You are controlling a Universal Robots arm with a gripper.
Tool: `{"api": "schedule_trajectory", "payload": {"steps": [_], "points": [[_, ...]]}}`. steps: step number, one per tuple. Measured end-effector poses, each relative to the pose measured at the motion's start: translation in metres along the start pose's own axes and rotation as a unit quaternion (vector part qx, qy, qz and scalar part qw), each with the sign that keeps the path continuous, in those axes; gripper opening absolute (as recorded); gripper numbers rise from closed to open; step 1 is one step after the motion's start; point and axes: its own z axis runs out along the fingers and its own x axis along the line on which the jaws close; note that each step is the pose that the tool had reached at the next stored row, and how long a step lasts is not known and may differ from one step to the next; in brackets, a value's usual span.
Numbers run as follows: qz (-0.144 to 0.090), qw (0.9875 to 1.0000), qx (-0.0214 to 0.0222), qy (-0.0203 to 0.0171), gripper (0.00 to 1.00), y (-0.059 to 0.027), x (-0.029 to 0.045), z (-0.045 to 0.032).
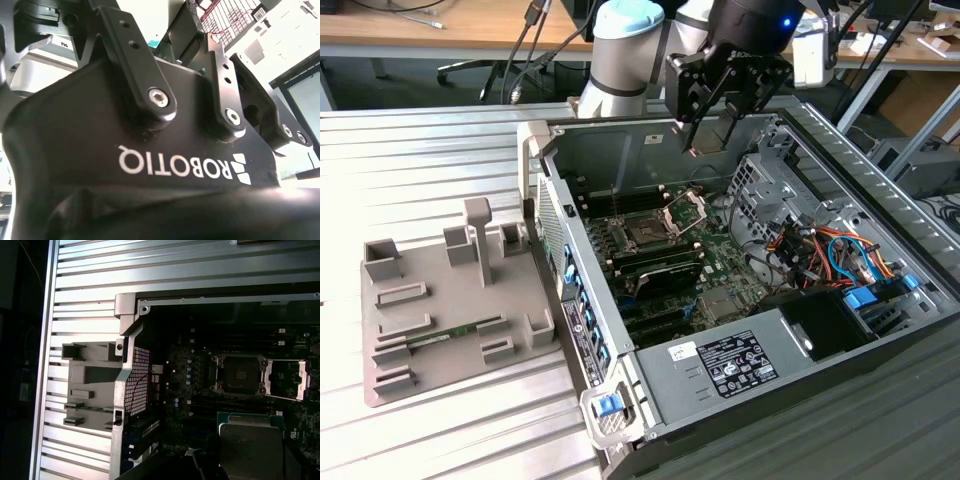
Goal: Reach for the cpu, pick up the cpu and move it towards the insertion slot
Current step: 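Pick up the cpu and move it towards the insertion slot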
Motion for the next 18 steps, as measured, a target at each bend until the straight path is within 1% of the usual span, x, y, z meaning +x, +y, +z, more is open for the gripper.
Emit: {"api": "schedule_trajectory", "payload": {"steps": [9,11,18], "points": [[0.000,1.0000,0.0000,0.0000,0.55,-0.0002,-0.0021,0.0000],[0.000,1.0000,0.0000,0.0000,0.55,-0.0003,-0.0039,0.0000],[0.000,1.0000,0.0000,0.0000,0.55,-0.0004,-0.0051,0.0001]]}}
